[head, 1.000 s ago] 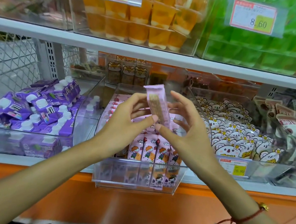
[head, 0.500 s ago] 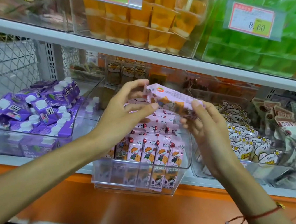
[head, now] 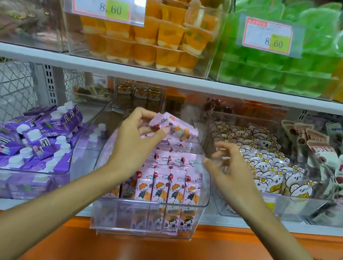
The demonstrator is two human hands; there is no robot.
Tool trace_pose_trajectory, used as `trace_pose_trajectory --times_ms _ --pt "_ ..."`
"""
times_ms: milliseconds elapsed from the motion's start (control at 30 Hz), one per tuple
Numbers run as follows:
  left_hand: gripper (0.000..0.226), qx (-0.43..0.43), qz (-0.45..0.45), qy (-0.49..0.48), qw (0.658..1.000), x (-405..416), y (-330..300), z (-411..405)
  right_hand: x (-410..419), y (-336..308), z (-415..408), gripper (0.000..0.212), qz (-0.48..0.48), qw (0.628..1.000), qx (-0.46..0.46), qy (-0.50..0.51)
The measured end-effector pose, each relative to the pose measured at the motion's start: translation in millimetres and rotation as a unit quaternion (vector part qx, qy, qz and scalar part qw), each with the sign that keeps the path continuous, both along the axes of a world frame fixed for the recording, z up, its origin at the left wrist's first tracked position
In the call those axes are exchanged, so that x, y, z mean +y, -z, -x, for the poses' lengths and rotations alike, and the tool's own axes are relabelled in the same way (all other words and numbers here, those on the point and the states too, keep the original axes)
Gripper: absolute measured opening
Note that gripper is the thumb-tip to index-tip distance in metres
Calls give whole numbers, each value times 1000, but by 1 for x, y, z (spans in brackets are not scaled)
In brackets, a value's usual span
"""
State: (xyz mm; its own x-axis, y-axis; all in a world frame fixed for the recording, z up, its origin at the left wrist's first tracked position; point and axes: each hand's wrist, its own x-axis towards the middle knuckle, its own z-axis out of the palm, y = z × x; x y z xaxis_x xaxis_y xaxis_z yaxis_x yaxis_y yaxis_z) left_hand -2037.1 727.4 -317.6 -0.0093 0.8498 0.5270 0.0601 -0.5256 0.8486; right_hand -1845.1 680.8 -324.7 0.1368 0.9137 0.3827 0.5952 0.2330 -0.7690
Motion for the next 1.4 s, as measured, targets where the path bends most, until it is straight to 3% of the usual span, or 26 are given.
trace_pose_trajectory --times_ms 133,300,500,600,733,867,1000,1167,1267,1400 --pt "19 92 39 -3 995 16 16 -5 -6 9 -1 37 27 993 -104 -40" --pt "20 208 -10 36 977 22 0 9 -7 10 -7 35 35 991 -109 -75" --pt "20 400 -12 117 909 36 -44 0 -7 12 -15 35 25 989 -105 -104" --pt "22 478 -7 83 874 49 -43 -26 -6 12 -16 35 26 989 -105 -102" --pt "17 547 -45 -45 835 64 -10 -53 -7 14 -17 36 22 989 -101 -104" --pt "19 530 -23 -59 846 69 2 -54 -5 15 -19 38 23 989 -101 -104" --pt "15 455 -3 2 890 64 -9 -42 -4 15 -20 39 34 988 -103 -110" --pt "26 567 -38 59 821 44 -7 -37 -3 15 -19 39 36 987 -115 -102" --pt "12 553 -31 65 830 37 -5 -40 -5 12 -17 35 35 988 -116 -91" --pt "16 541 -9 127 831 21 -6 -38 -5 8 -15 27 30 991 -115 -68"
